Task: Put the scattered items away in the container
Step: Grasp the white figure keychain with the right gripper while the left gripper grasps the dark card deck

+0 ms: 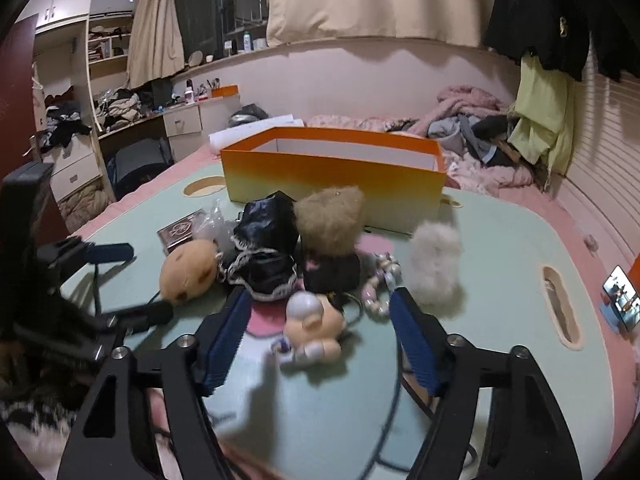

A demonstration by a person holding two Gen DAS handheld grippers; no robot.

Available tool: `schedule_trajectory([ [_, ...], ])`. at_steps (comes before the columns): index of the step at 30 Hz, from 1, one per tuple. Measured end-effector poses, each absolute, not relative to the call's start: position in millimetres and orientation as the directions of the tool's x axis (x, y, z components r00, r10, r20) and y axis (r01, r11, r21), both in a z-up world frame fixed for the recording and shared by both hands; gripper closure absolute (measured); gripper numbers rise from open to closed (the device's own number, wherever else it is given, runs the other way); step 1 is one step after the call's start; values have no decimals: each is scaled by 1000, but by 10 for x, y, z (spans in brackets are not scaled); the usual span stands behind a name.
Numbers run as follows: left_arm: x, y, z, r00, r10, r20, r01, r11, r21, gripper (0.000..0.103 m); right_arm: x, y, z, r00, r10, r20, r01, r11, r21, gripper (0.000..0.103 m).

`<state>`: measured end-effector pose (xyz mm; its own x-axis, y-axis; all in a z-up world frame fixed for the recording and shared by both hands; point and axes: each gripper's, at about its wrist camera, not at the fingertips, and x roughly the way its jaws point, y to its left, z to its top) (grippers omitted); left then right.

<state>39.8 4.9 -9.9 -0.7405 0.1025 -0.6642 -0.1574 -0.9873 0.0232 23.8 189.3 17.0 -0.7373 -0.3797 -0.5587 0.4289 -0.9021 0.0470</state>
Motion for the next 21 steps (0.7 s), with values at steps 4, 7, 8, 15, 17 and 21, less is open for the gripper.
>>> schedule_trajectory([
  [4, 402, 43, -99, -742, 104, -662, -158, -987, 22, 0, 178, 1785, 83, -706, -362, -609, 440, -898, 23, 66],
  [7, 415, 18, -87, -748, 96, -657, -145, -989, 20, 0, 247, 1829, 93, -729, -356, -585, 427, -904, 19, 66],
  [8, 423, -3, -71, -752, 105, -651, -143, -990, 7, 0, 276, 1860, 104, -739, -361, -568, 425, -905, 23, 67],
  [15, 472, -182, 139, -785, 195, -588, -183, -980, -81, 0, 452, 2088, 210, -794, -399, -459, 400, -911, 101, 67],
  [17, 420, -278, 220, -789, 226, -572, -186, -974, -128, 0, 451, 2115, 224, -798, -402, -450, 396, -911, 112, 67],
  [21, 119, -365, 281, -765, 190, -616, -163, -981, -100, 7, 449, 2146, 243, -801, -406, -441, 394, -911, 122, 67],
])
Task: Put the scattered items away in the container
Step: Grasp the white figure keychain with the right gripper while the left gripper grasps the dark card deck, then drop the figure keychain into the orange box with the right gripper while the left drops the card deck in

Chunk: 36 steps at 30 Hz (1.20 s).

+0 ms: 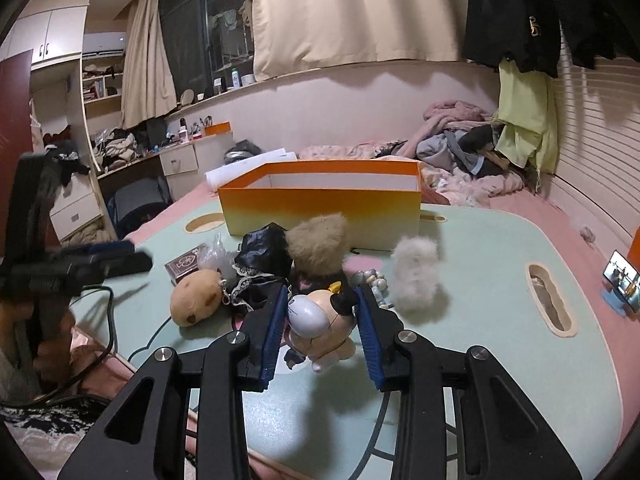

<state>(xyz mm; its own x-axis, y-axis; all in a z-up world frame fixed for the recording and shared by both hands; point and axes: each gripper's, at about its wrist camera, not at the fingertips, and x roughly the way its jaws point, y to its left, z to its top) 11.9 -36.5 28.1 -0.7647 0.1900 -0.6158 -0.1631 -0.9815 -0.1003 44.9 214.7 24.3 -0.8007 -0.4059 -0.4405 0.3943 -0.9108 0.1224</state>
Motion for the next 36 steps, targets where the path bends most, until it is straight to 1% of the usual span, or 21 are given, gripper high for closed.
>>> schedule_trajectory([
  [1, 42, -345, 246, -744, 170, -647, -163, -984, -71, 25, 444, 2144, 242, -800, -406, -442, 394, -911, 124, 67],
  [2, -19, -315, 200, -727, 157, -669, -172, -984, -44, 33, 444, 2144, 242, -799, -407, -443, 395, -910, 125, 67],
  [3, -40, -302, 172, -721, 154, -675, -178, -983, -34, 37, 443, 2140, 242, -798, -408, -444, 395, -910, 125, 67],
  [5, -70, -289, 115, -712, 153, -685, -183, -983, -29, 37, 447, 2142, 245, -796, -410, -446, 399, -908, 124, 67],
  [7, -94, -278, 95, -702, 187, -687, -204, -977, -58, 37, 447, 2143, 245, -795, -411, -446, 399, -908, 126, 67],
  [11, -135, -234, 51, -679, 209, -704, -233, -970, -64, 37, 438, 2157, 239, -791, -414, -450, 399, -907, 133, 67],
  [12, -144, -226, 43, -677, 214, -704, -238, -969, -65, 41, 436, 2157, 238, -790, -415, -451, 400, -907, 133, 67],
  [13, -151, -225, 37, -674, 218, -705, -240, -968, -69, 60, 433, 2156, 237, -789, -415, -453, 401, -906, 133, 67],
  [14, -164, -226, 29, -672, 220, -707, -239, -968, -75, 63, 430, 2154, 229, -787, -416, -456, 402, -906, 134, 67],
  [19, -88, -310, 91, -694, 229, -683, -225, -970, -96, 63, 416, 2175, 238, -785, -417, -458, 400, -906, 139, 67],
  [23, 29, -414, 405, -744, 232, -627, -223, -970, -94, 63, 389, 2205, 320, -786, -424, -450, 401, -903, 151, 67],
  [26, -2, -433, 717, -779, 236, -581, -239, -968, -73, 63, 310, 2226, 485, -781, -456, -426, 420, -889, 182, 67],
  [29, -156, -395, 993, -803, 237, -547, -248, -967, -55, 63, 212, 2187, 799, -820, -436, -371, 422, -898, 123, 67],
  [31, -330, -339, 1144, -803, 265, -533, -271, -960, -68, 63, 86, 2144, 1044, -834, -434, -341, 424, -899, 106, 67],
  [34, -694, -276, 1275, -787, 295, -541, -282, -953, -110, 63, -210, 2041, 1296, -836, -417, -356, 412, -906, 93, 67],
  [36, -993, -242, 1271, -762, 314, -567, -281, -948, -148, 63, -480, 1972, 1373, -813, -428, -396, 418, -901, 115, 67],
])
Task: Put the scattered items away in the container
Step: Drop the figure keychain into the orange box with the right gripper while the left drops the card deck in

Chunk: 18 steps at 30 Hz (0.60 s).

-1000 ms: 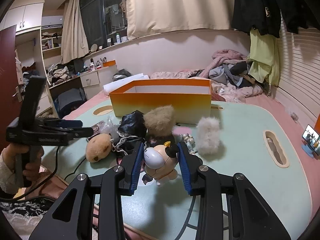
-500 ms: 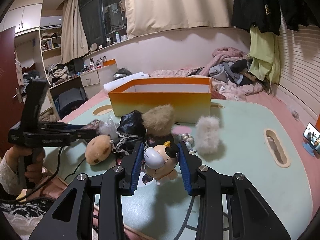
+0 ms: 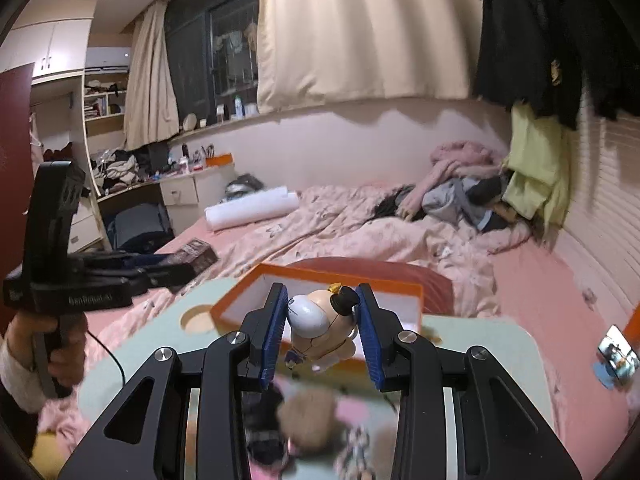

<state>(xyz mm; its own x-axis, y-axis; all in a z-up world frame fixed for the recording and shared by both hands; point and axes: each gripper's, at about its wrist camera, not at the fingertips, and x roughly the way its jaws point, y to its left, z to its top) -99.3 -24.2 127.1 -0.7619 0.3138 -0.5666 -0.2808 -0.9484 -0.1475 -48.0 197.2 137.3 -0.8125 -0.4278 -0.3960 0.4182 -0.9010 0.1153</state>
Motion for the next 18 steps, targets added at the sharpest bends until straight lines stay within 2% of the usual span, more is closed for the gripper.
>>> schedule_trajectory([
  [4, -1490, -165, 1077, -724, 294, -623, -236, -955, -177, 63, -1166, 1876, 1275, -721, -454, -524, 398, -890, 224, 67],
  [6, -1622, -117, 982, -735, 240, -634, -198, -970, -137, 63, -1375, 1833, 1159, -697, -428, -575, 375, -902, 217, 67],
  [9, -1774, -35, 861, -719, 235, -654, -191, -972, -140, 63, -1674, 1793, 904, -648, -396, -651, 329, -916, 229, 67],
  [14, -1939, 73, 724, -697, 193, -690, -163, -981, -109, 63, -1869, 1819, 709, -611, -402, -682, 296, -915, 274, 66],
  [15, -1950, 72, 710, -695, 192, -693, -160, -981, -111, 60, -1884, 1819, 694, -606, -409, -682, 296, -912, 283, 66],
  [16, -1962, 72, 698, -692, 190, -697, -155, -981, -114, 50, -1898, 1812, 680, -601, -413, -684, 296, -910, 290, 66],
  [18, -1929, 56, 697, -700, 185, -690, -148, -982, -114, 38, -1902, 1812, 691, -616, -402, -677, 281, -916, 287, 65],
])
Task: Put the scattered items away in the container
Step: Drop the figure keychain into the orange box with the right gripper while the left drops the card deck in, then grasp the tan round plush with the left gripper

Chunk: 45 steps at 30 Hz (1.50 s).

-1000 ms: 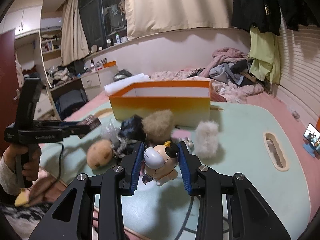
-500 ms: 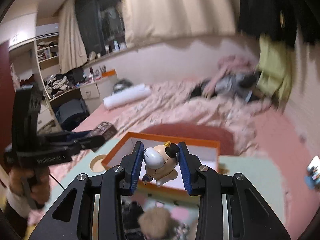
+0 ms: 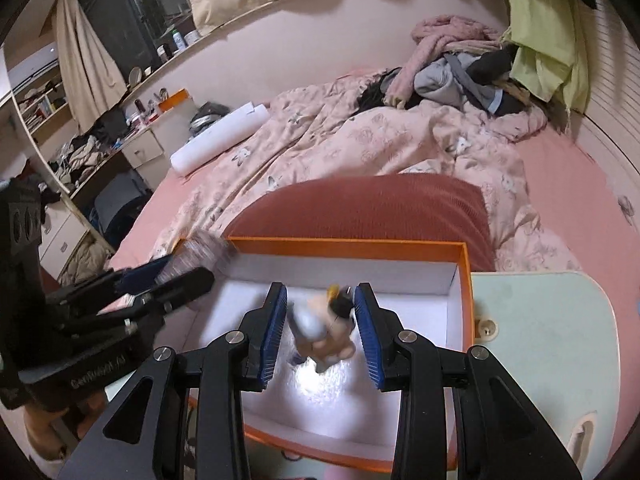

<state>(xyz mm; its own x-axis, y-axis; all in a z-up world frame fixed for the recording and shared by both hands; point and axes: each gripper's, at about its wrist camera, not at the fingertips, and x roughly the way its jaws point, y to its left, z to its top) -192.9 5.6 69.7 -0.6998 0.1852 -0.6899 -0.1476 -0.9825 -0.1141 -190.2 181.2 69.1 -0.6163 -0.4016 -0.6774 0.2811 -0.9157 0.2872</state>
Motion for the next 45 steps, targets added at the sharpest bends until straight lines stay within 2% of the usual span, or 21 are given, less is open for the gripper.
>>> schedule_trajectory([
  [2, -1840, 34, 721, -713, 182, -678, -152, -983, -103, 35, -1874, 1830, 737, -640, -378, -669, 253, -926, 280, 60],
  [11, -1175, -127, 888, -736, 245, -632, -179, -969, -168, 15, -1212, 1853, 1009, -703, -405, -585, 331, -914, 234, 60],
  [12, -1052, -134, 884, -734, 253, -630, -184, -967, -175, 12, -1109, 1853, 1017, -703, -411, -580, 342, -911, 231, 59],
  [13, -929, -129, 866, -733, 264, -627, -194, -964, -179, 11, -991, 1859, 1018, -705, -413, -576, 349, -910, 225, 52],
  [15, -648, -99, 791, -726, 281, -627, -224, -960, -171, 10, -743, 1874, 990, -711, -404, -575, 346, -914, 213, 46],
  [20, -42, 16, 469, -716, 240, -656, -234, -967, -98, 9, -214, 1913, 791, -685, -413, -600, 389, -904, 179, 46],
  [23, 216, 57, 263, -707, 200, -678, -221, -974, -57, 9, 2, 1939, 568, -686, -357, -634, 376, -920, 111, 46],
  [26, 409, 69, 144, -733, 166, -659, -192, -981, -33, 9, 129, 2006, 351, -676, -320, -663, 362, -929, 80, 46],
  [33, 399, 179, -52, -736, 114, -667, -196, -979, 49, 8, 223, 2047, 58, -650, -325, -687, 361, -927, 97, 46],
  [36, 373, 121, -85, -735, 121, -668, -185, -982, 26, 0, 245, 1986, 37, -669, -290, -685, 364, -931, 38, 46],
  [38, 372, 103, -99, -741, 125, -660, -187, -982, 24, 0, 244, 1968, 22, -682, -287, -673, 366, -930, 25, 35],
  [40, 381, 112, -109, -748, 128, -651, -192, -981, 26, 0, 240, 1987, -9, -695, -286, -659, 361, -932, 23, 30],
  [45, 388, 114, -109, -754, 132, -644, -194, -981, 26, 0, 245, 2008, -25, -706, -294, -644, 364, -931, 26, 29],
])
